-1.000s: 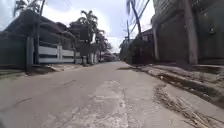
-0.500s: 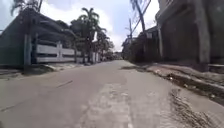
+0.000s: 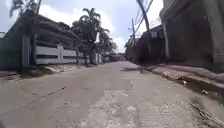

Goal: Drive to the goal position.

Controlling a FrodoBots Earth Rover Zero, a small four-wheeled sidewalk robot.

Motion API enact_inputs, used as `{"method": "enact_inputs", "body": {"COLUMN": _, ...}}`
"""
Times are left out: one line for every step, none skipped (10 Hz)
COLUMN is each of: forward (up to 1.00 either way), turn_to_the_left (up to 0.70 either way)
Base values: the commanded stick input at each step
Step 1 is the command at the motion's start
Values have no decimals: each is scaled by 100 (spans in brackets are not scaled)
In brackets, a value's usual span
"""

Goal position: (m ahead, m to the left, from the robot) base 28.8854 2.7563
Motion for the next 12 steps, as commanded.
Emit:
{"method": "enact_inputs", "body": {"forward": 100, "turn_to_the_left": 0}}
{"method": "enact_inputs", "body": {"forward": 100, "turn_to_the_left": 0}}
{"method": "enact_inputs", "body": {"forward": 100, "turn_to_the_left": 0}}
{"method": "enact_inputs", "body": {"forward": 100, "turn_to_the_left": 0}}
{"method": "enact_inputs", "body": {"forward": 100, "turn_to_the_left": 0}}
{"method": "enact_inputs", "body": {"forward": 100, "turn_to_the_left": 0}}
{"method": "enact_inputs", "body": {"forward": 100, "turn_to_the_left": 0}}
{"method": "enact_inputs", "body": {"forward": 100, "turn_to_the_left": 0}}
{"method": "enact_inputs", "body": {"forward": 100, "turn_to_the_left": 0}}
{"method": "enact_inputs", "body": {"forward": 100, "turn_to_the_left": 0}}
{"method": "enact_inputs", "body": {"forward": 100, "turn_to_the_left": 0}}
{"method": "enact_inputs", "body": {"forward": 100, "turn_to_the_left": 0}}
